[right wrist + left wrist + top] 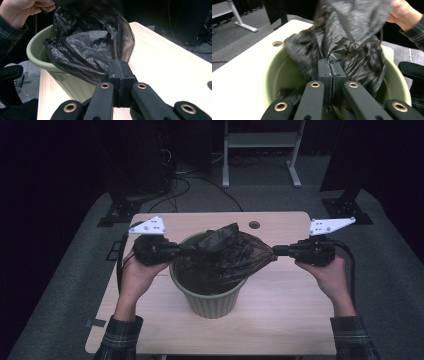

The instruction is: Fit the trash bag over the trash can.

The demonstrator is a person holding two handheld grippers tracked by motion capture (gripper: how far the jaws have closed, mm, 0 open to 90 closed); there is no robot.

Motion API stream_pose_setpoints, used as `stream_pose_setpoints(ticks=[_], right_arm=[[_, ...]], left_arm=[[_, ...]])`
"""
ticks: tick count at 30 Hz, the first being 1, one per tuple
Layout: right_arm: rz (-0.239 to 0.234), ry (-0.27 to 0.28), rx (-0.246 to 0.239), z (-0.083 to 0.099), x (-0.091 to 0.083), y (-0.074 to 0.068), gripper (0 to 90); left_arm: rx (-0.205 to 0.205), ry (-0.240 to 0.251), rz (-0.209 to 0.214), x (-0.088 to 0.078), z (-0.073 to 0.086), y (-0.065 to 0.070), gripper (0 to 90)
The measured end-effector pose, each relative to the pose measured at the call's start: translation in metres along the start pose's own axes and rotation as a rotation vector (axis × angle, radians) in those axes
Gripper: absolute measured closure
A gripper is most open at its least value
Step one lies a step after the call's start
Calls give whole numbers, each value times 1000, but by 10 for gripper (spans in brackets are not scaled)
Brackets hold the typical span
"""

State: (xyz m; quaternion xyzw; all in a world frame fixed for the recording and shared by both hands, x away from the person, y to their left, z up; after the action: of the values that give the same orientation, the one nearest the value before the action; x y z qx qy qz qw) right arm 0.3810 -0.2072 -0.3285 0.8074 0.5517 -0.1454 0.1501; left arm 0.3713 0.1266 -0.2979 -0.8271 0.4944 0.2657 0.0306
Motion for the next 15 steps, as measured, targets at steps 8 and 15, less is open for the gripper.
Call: stream_pose_setpoints(ticks=[8,15], right_arm=[[34,1,-4,7,-20,4,899],[57,-20,5,19,-33,7,899]], left_arm=[[-78,40,-58,-35,18,-27,892],[-143,54,-79,-49,37,-44,892]])
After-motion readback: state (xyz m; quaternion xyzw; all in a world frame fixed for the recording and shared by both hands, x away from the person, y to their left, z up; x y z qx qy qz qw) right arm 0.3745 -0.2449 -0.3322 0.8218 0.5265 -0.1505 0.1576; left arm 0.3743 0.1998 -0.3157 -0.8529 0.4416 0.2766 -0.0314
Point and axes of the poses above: each handheld gripper's, and its own axes: x roughly forward along the jaws, z roughly out of its underside, y roughly to its right, the point moved 7 cm from there along x, roughly forward along the jaws, and after that the axes turned 12 degrees about -x, right-handed, at the moved point
